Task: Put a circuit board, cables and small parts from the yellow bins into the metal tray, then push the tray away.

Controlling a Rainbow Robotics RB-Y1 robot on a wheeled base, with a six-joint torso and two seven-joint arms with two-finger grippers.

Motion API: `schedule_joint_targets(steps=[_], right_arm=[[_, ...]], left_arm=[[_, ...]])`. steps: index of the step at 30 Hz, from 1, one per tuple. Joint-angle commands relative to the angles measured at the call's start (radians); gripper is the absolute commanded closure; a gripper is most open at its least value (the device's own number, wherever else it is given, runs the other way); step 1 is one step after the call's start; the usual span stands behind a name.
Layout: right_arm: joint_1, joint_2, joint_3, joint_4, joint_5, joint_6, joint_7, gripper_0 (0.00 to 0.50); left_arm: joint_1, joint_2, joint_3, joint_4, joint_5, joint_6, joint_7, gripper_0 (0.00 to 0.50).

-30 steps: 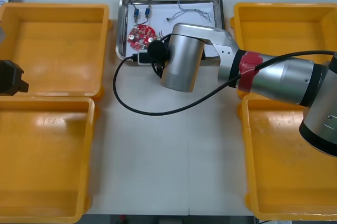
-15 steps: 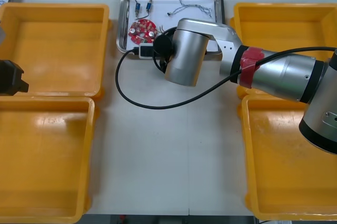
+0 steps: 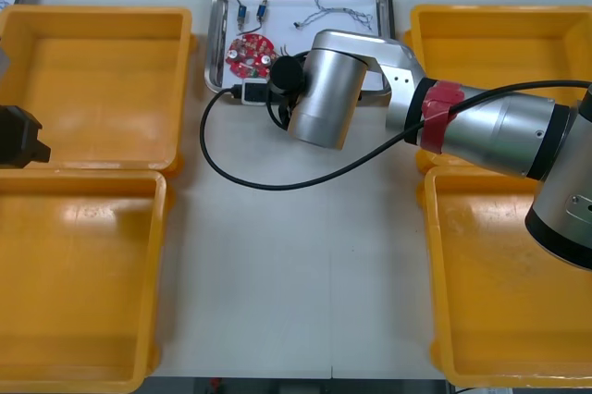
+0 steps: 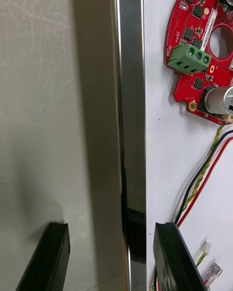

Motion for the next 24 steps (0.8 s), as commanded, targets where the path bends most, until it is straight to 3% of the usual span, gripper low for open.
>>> schedule_joint_targets(steps=[1, 11, 24], right_arm=[[-0.057, -0.029, 0.006, -0.047, -0.008, 0.038, 0.055, 0.0], [-0.055, -0.072, -0.074, -0.233, -0.032, 0.296, 0.059, 0.0], [-0.052, -0.151, -0.249, -0.375, -0.204, 0.555, 0.032, 0.0]], left_arm=[[0.022, 0.041, 0.032, -0.028, -0.001, 0.002, -0.084, 0.0], [0.022, 0.041, 0.032, -0.028, -0.001, 0.002, -0.084, 0.0], [0.022, 0.041, 0.032, -0.028, -0.001, 0.002, -0.084, 0.0]])
